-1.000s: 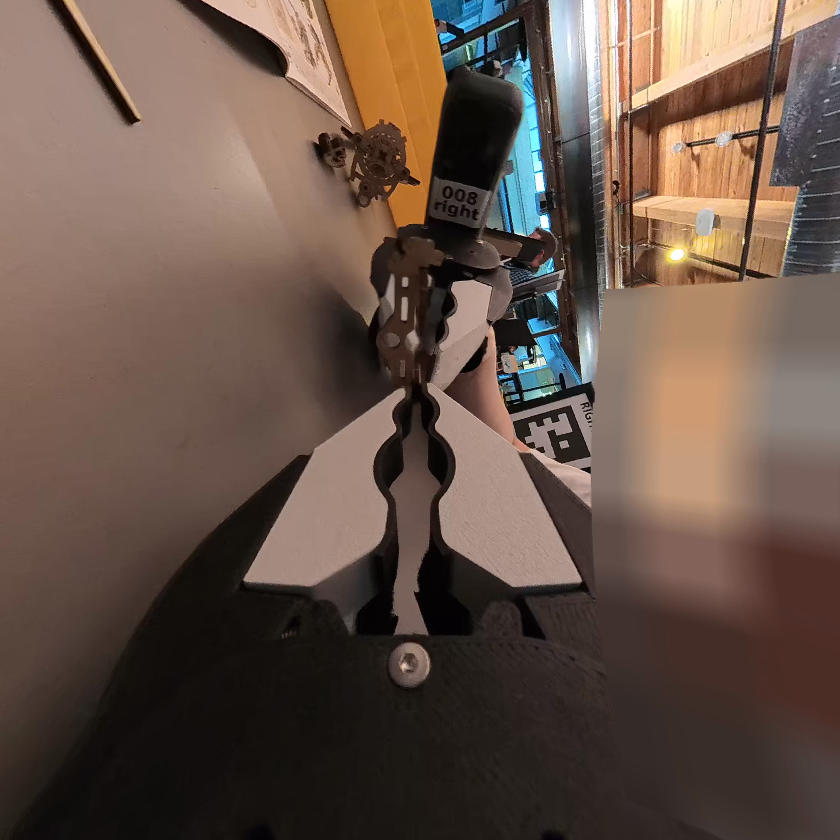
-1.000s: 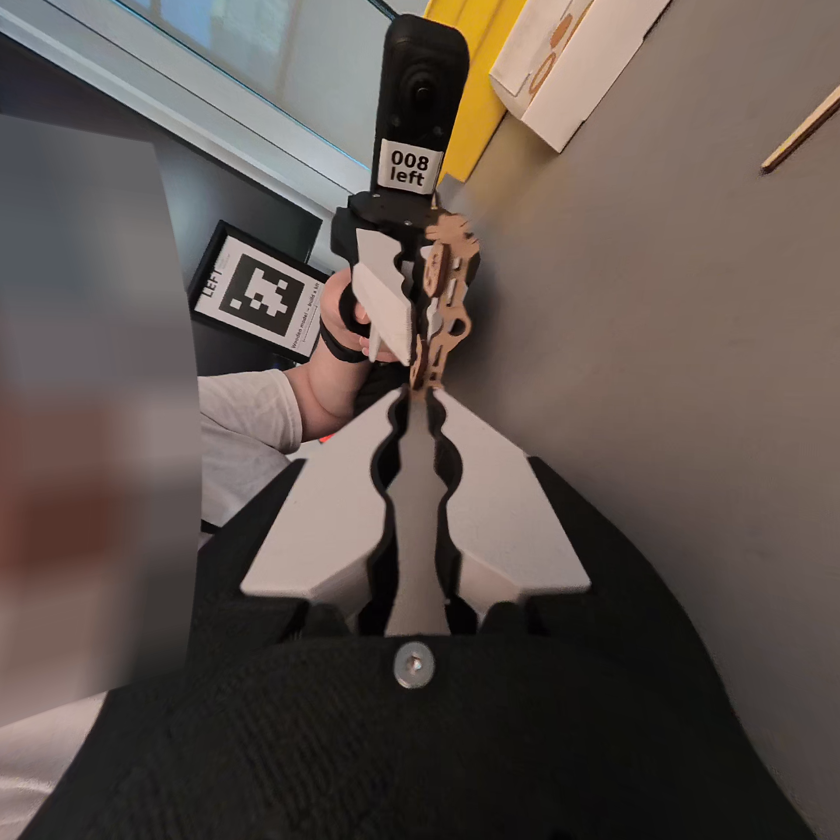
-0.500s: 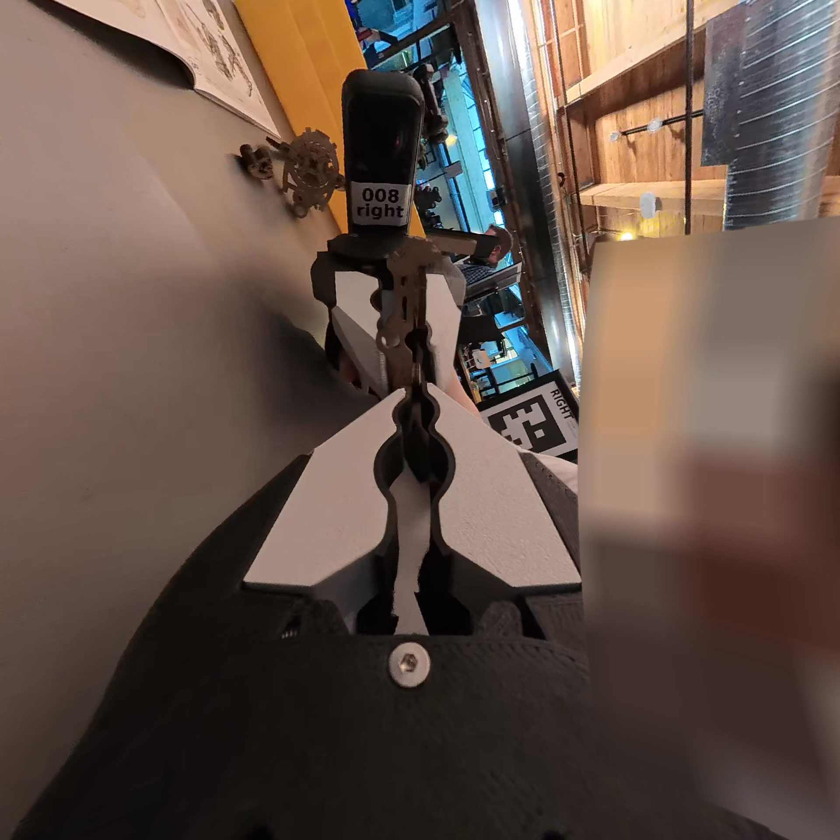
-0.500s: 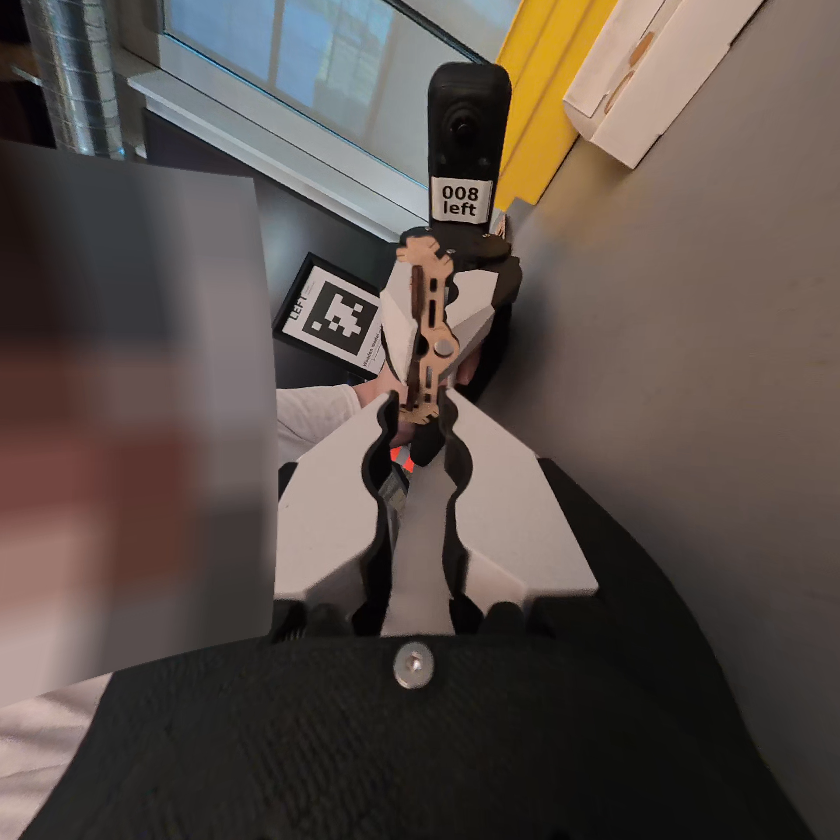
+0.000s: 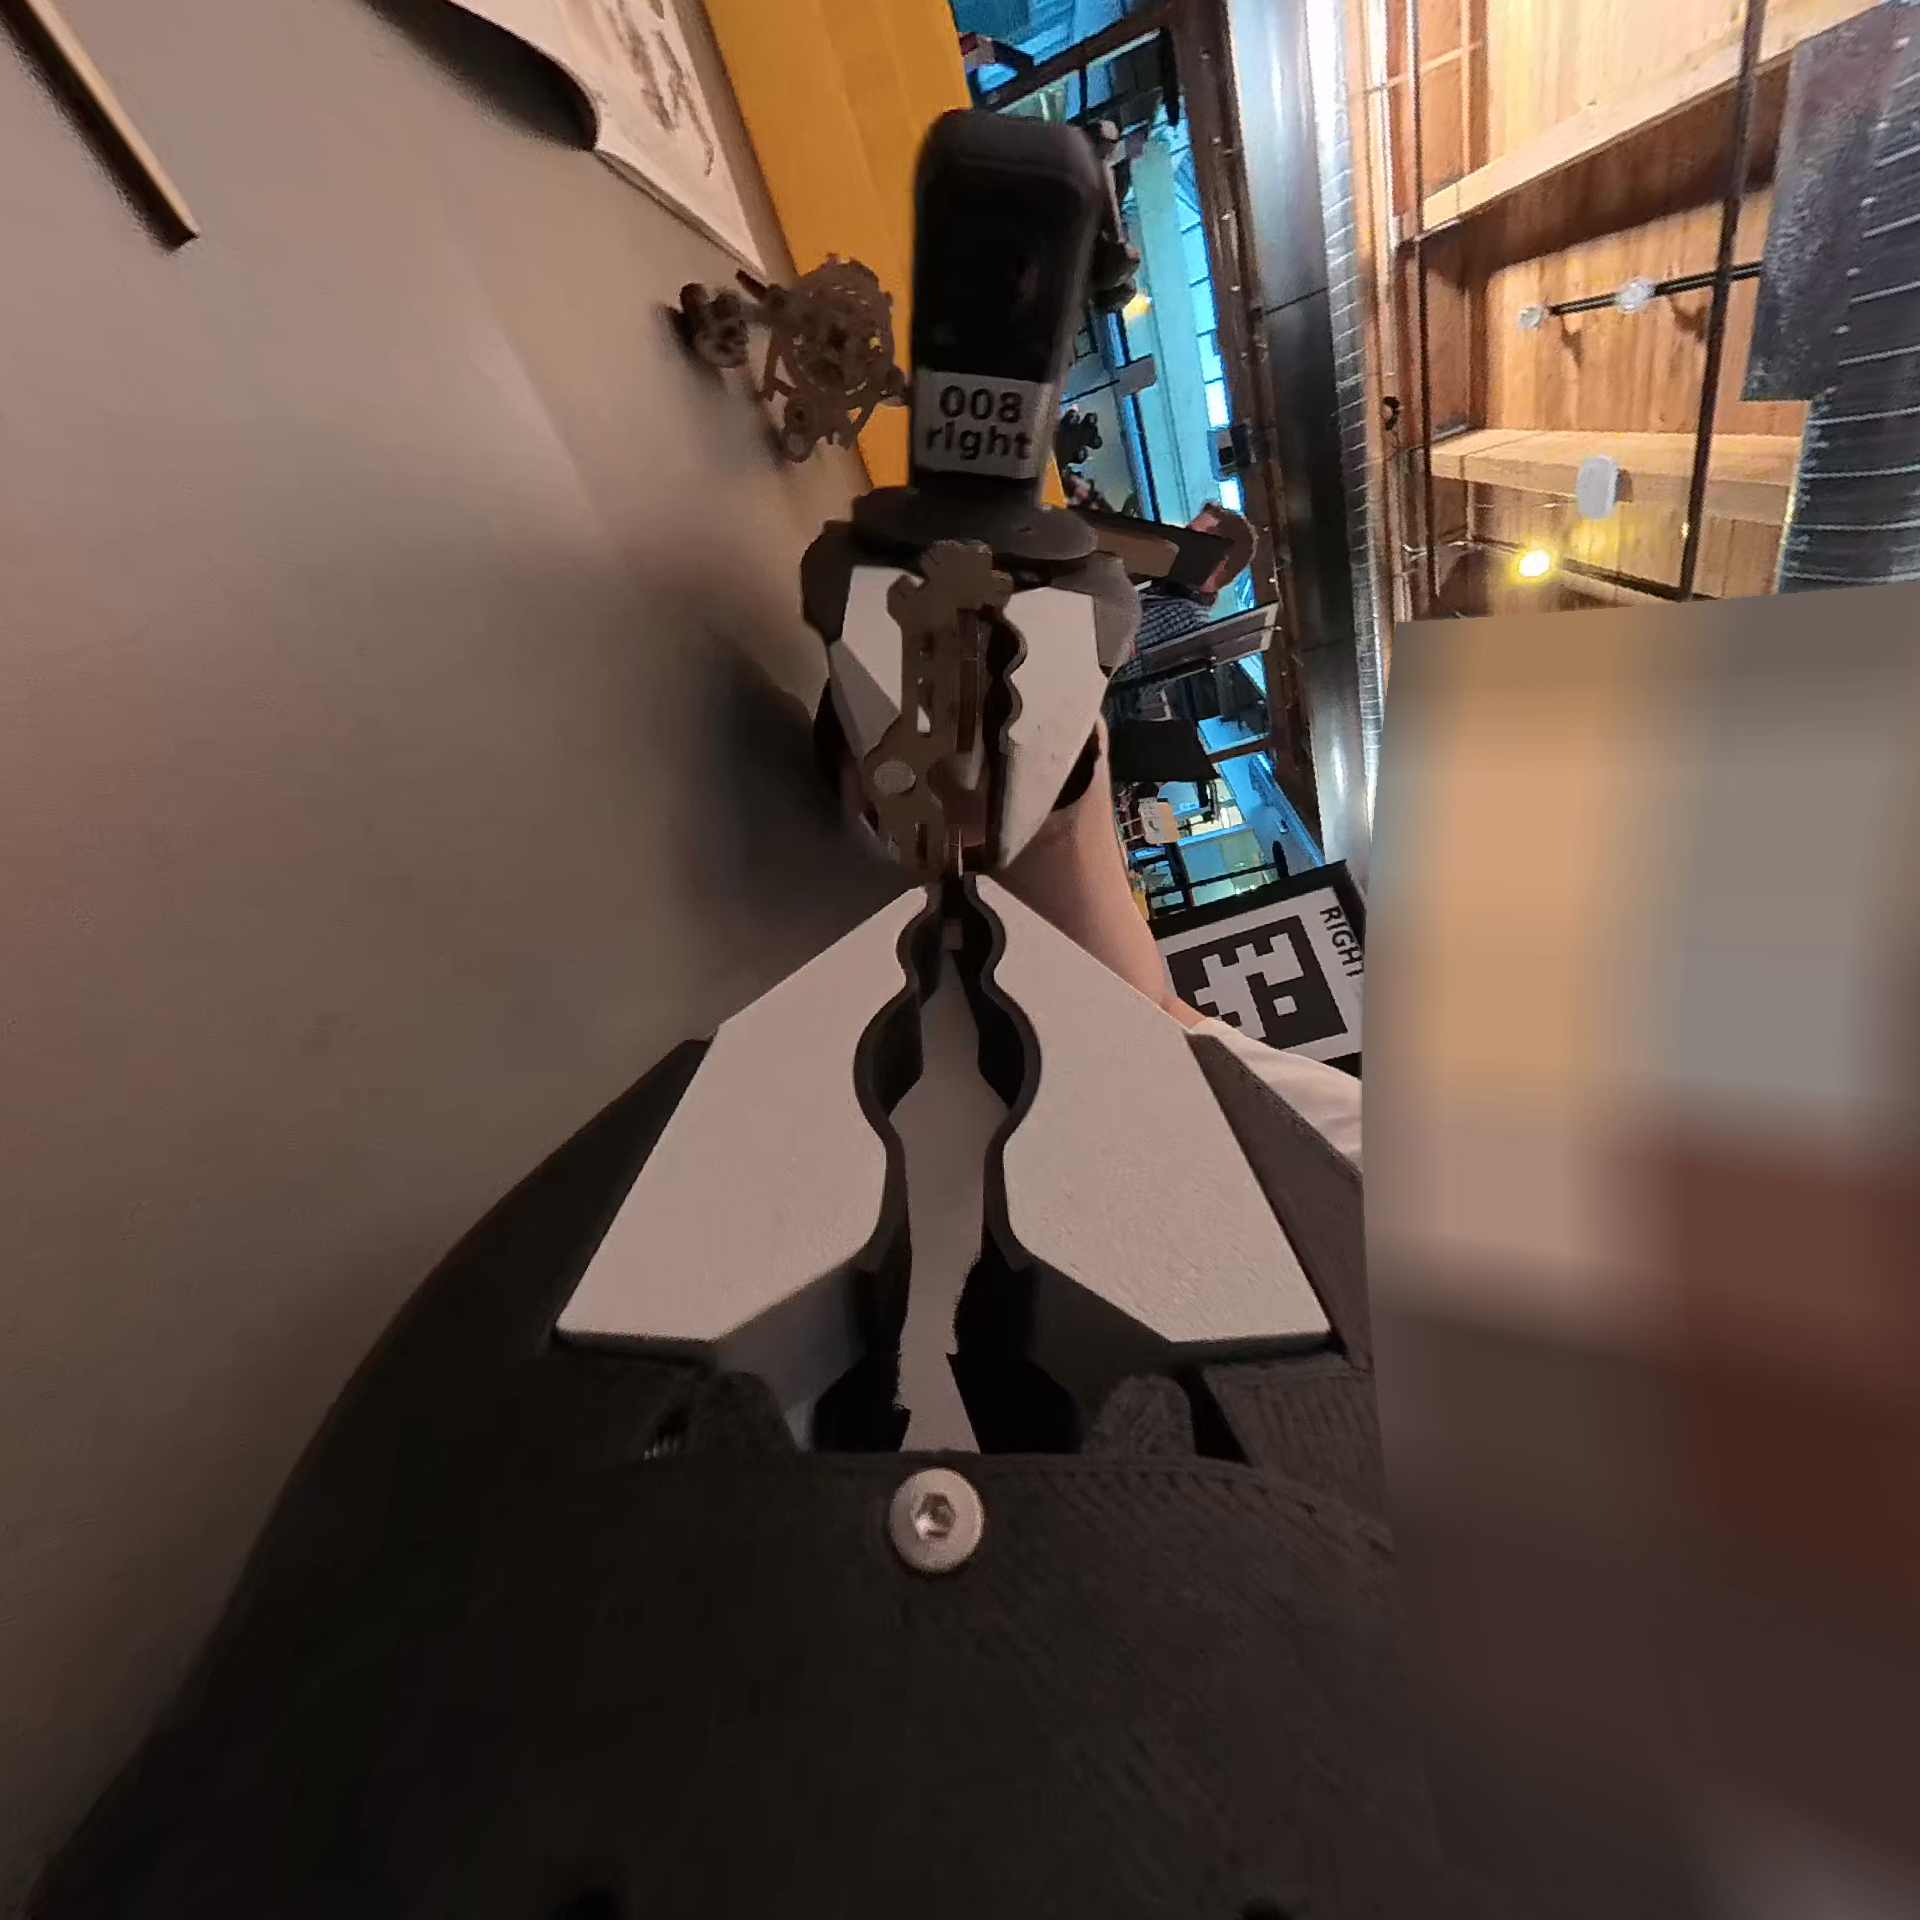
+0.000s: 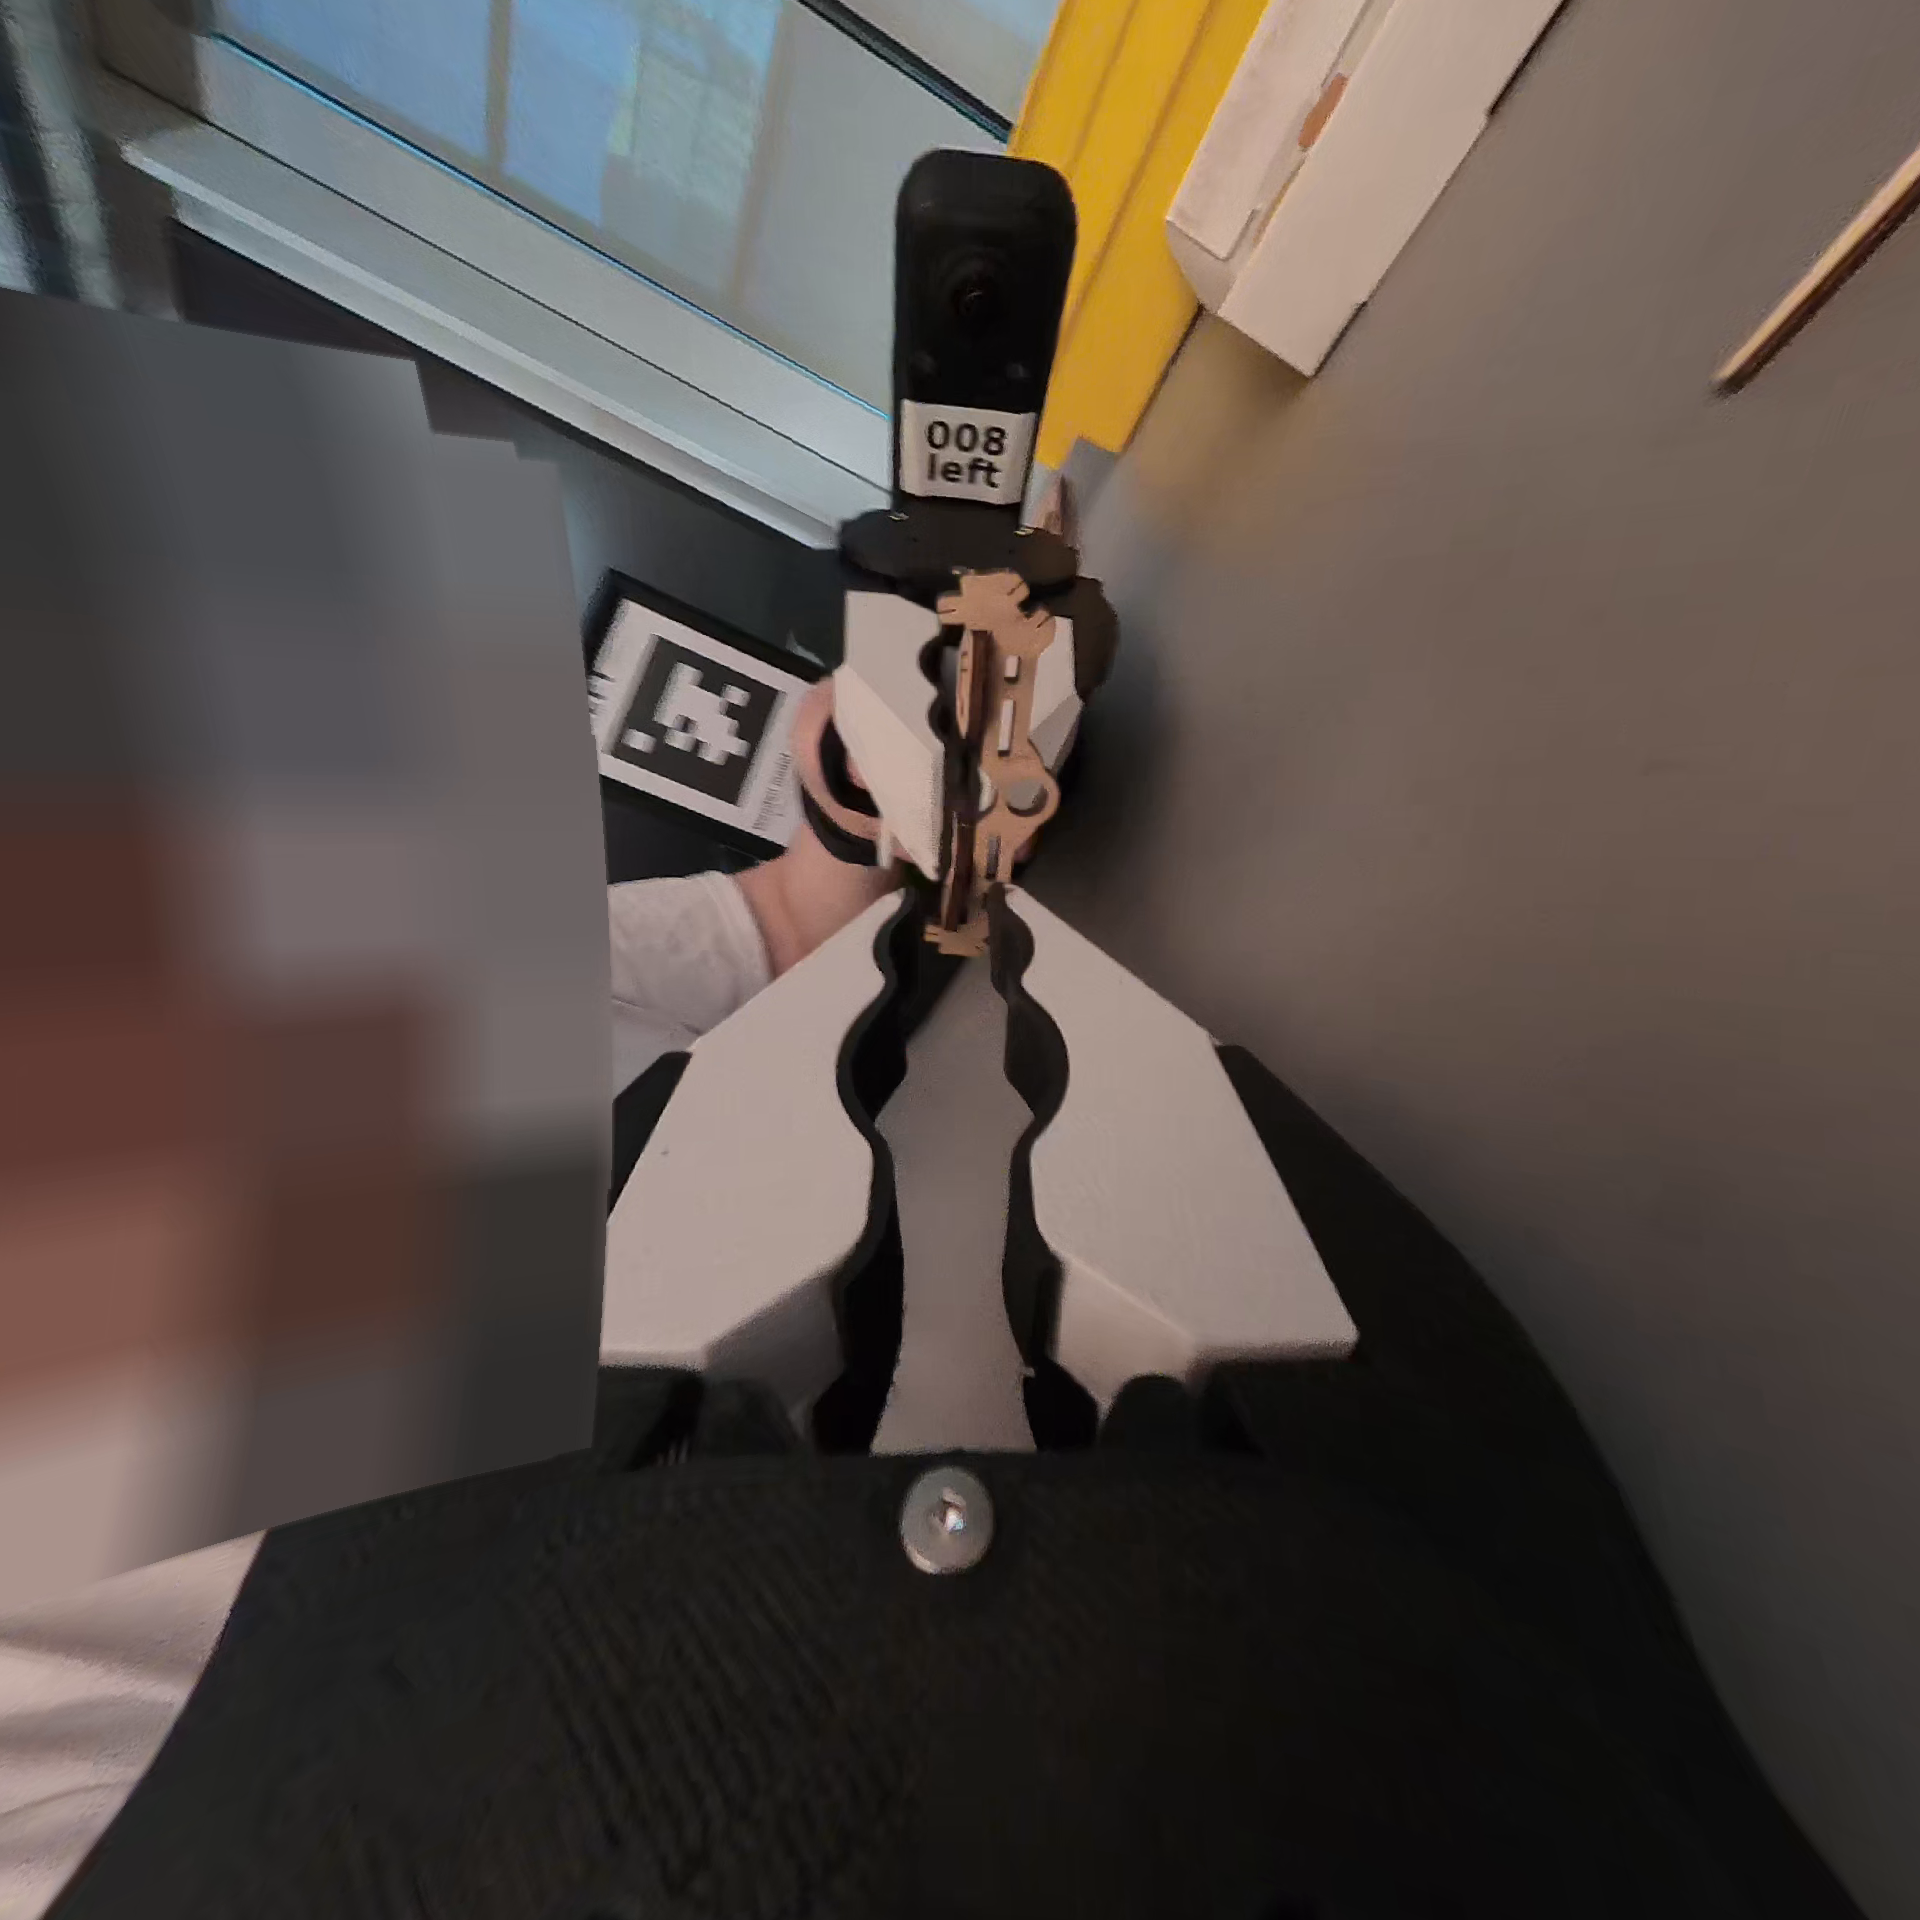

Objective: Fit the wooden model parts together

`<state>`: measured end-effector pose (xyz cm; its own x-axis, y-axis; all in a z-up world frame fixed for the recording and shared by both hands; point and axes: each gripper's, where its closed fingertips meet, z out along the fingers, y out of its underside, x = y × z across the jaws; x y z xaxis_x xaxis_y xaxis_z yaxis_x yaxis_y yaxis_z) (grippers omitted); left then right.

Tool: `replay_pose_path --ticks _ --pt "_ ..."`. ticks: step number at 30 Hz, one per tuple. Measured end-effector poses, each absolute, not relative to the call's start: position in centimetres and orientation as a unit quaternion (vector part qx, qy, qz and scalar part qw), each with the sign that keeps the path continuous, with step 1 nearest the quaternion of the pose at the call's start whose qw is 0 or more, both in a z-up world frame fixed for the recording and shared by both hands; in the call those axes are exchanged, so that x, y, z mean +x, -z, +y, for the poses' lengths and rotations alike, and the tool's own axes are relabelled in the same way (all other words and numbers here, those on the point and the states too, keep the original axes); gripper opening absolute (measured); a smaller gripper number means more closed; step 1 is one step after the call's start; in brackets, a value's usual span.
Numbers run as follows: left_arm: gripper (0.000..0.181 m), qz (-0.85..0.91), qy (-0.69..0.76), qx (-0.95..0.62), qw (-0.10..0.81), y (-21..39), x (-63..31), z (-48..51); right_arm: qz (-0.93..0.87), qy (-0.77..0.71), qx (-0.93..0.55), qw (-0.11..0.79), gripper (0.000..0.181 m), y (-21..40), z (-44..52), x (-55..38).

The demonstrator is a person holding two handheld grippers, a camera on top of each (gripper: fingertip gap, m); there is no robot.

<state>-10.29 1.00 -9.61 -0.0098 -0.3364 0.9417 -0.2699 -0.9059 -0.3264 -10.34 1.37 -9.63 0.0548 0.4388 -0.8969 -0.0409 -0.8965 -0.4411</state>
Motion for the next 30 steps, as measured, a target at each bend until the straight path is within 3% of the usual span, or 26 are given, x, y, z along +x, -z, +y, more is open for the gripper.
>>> replay_pose_path --ticks 1,4,7,12,16,30 --pt "0.0 0.216 0.673 -0.707 0.021 9.8 -10.3 1.0 -0.17 -0.644 -0.72 0.197 0.012 10.0 1.4 -10.2" --pt "0.0 0.219 0.635 -0.74 0.008 11.5 -10.5 0.9 -0.354 -0.497 -0.714 0.343 0.023 9.4 1.1 -10.0" --pt "0.0 0.224 0.622 -0.75 -0.032 12.5 -10.4 0.1 -0.488 -0.376 -0.636 0.464 0.02 8.4 0.2 -10.8" --pt "0.0 0.18 0.631 -0.751 -0.07 13.0 -10.4 0.6 -0.556 -0.29 -0.63 0.459 0.019 11.1 -0.3 -11.8" --pt "0.0 0.184 0.624 -0.756 -0.074 13.2 -10.4 0.4 -0.562 -0.275 -0.641 0.446 0.005 12.2 0.0 -11.4" --pt "0.001 0.213 0.605 -0.764 -0.065 13.7 -10.4 -0.1 -0.578 -0.266 -0.649 0.416 0.007 13.5 0.0 -11.5"
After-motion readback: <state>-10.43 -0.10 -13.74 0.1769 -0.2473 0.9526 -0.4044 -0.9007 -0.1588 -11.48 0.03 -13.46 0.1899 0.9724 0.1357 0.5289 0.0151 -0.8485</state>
